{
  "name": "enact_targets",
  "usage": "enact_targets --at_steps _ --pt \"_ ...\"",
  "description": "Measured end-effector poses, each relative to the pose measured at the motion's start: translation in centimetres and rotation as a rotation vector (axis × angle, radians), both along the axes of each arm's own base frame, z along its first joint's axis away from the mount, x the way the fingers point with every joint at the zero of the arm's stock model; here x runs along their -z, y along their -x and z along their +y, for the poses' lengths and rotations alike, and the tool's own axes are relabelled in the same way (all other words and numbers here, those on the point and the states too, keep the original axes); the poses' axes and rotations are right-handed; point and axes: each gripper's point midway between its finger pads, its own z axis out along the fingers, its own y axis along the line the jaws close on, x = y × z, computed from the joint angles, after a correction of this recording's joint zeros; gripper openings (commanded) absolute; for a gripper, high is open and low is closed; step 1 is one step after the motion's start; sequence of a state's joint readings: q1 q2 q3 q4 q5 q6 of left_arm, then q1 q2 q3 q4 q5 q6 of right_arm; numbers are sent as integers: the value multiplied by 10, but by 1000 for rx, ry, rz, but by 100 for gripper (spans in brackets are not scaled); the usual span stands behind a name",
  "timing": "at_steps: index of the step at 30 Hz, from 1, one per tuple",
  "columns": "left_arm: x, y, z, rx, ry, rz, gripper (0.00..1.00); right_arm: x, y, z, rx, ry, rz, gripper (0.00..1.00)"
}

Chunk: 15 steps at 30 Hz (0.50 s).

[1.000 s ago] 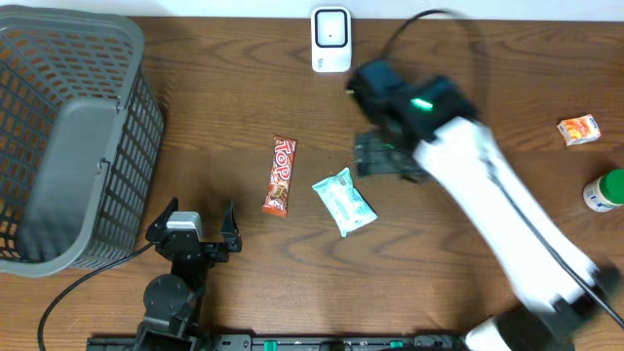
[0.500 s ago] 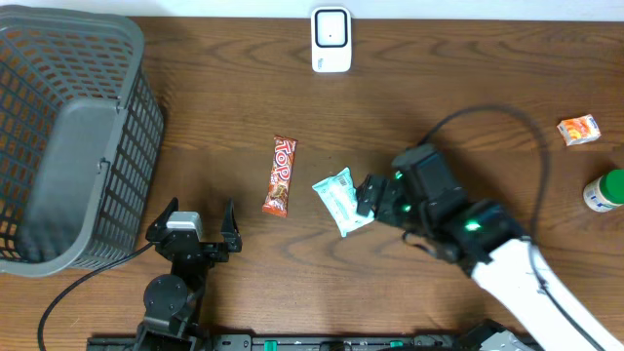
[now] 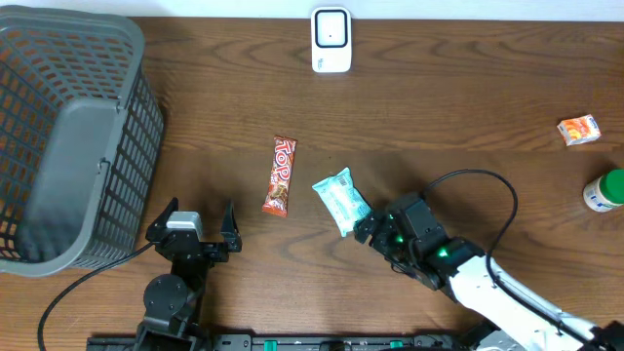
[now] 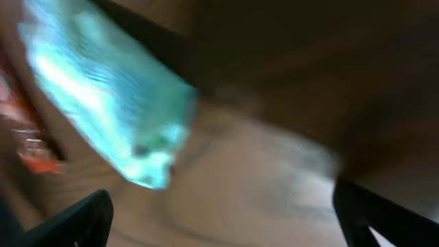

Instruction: Scan the item barcode

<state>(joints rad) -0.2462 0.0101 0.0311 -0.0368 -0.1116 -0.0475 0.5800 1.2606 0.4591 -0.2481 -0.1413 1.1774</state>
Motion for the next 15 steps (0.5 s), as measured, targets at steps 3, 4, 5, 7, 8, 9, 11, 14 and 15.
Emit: enact_targets --at_steps 3,4,5,7,8,9,11,14,15 --pt "0 0 0 0 0 0 98 1 -11 8 23 -29 -10 99" --pt "0 0 0 0 0 0 98 2 -15 11 31 -41 -8 99" --pt "0 0 0 0 0 0 98 1 -21 17 37 -60 -16 98" --pt "0 0 0 0 0 0 98 2 -37 34 39 -123 -35 79" --pt "0 0 0 0 0 0 98 4 -41 41 35 -146 -31 72" --pt "0 0 0 0 0 0 98 6 -44 49 31 -171 -14 46" --pt "0 0 0 0 0 0 98 11 -44 55 21 -197 26 24" --pt "0 0 0 0 0 0 98 24 -38 51 31 -215 112 11" --pt "0 0 0 0 0 0 98 25 -38 50 34 -221 121 9"
